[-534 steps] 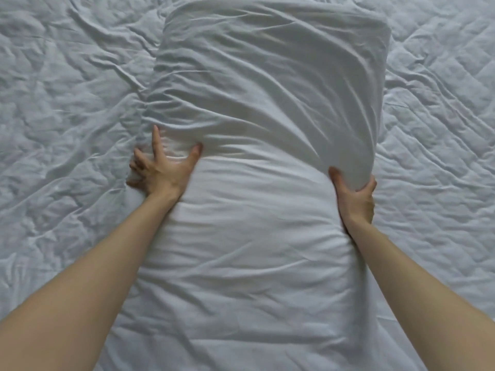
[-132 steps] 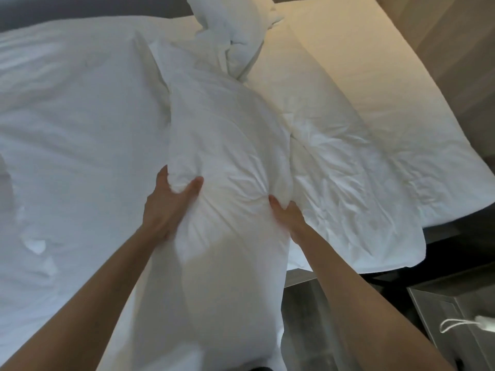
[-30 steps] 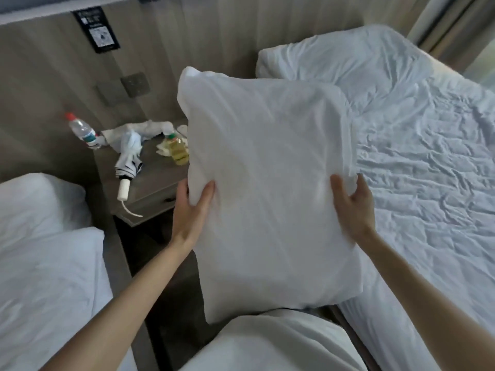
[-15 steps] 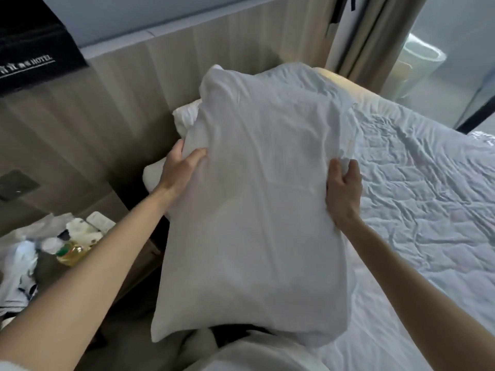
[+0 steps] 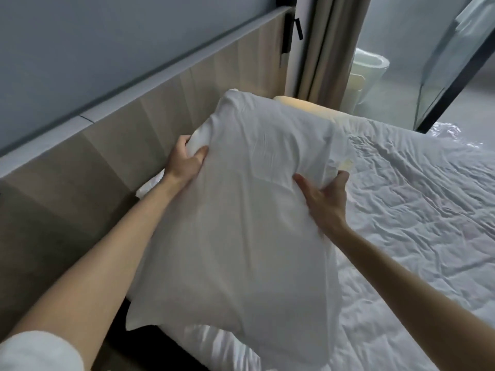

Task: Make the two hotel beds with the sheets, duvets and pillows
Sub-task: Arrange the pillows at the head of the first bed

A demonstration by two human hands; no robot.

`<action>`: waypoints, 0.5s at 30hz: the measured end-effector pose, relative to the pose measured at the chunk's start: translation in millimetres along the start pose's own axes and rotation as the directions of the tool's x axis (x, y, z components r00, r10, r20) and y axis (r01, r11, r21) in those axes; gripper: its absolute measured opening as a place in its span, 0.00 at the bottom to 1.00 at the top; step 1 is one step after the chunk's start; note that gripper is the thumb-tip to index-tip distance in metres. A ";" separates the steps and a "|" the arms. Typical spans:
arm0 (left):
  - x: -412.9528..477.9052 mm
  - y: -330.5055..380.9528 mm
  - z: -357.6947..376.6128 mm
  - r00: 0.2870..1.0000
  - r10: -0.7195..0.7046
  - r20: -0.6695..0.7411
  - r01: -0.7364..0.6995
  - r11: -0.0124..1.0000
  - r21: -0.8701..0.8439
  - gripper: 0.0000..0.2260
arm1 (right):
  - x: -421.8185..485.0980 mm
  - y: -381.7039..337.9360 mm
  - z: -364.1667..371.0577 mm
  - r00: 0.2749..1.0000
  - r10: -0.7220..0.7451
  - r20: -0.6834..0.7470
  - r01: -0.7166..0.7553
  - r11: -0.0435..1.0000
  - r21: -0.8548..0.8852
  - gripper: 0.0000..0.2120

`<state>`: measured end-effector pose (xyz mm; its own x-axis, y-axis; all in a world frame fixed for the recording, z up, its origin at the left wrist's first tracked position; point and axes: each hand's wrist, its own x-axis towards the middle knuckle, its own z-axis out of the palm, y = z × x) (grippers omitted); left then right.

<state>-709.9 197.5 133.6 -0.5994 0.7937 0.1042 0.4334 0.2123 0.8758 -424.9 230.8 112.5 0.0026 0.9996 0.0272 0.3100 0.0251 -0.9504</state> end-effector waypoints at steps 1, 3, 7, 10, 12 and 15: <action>24.3 3.6 -1.7 1.000 0.016 0.006 -0.016 1.000 0.024 0.18 | 12.1 -7.7 14.2 1.000 0.005 -0.025 -0.005 1.000 0.018 0.31; 74.3 11.7 -5.8 0.998 0.052 0.023 -0.053 0.997 0.064 0.19 | 39.8 -23.2 43.2 0.996 0.013 -0.088 -0.008 0.998 0.059 0.31; 176.9 23.9 -7.5 0.990 0.107 0.089 -0.116 0.987 0.108 0.21 | 106.6 -42.9 98.9 0.976 0.031 -0.216 -0.004 0.992 0.125 0.30; 242.4 11.4 9.1 0.977 0.010 0.214 -0.064 0.966 0.250 0.25 | 160.5 -31.0 136.0 0.963 0.115 -0.245 -0.089 0.989 0.116 0.29; 262.6 -14.2 27.0 0.946 -0.077 0.315 -0.053 0.921 0.386 0.29 | 185.5 -12.9 153.5 0.959 0.146 -0.244 -0.152 0.988 -0.007 0.28; 254.7 -59.8 54.2 0.901 -0.122 0.417 -0.135 0.835 0.534 0.25 | 197.7 15.7 171.6 0.991 0.088 -0.103 -0.118 0.937 -0.330 0.25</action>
<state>-852.0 417.9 82.3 -0.3117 0.9269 -0.2093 0.8017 0.3747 0.4657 -582.6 430.7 49.9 0.1281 0.9915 -0.0250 0.6035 -0.0979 -0.7913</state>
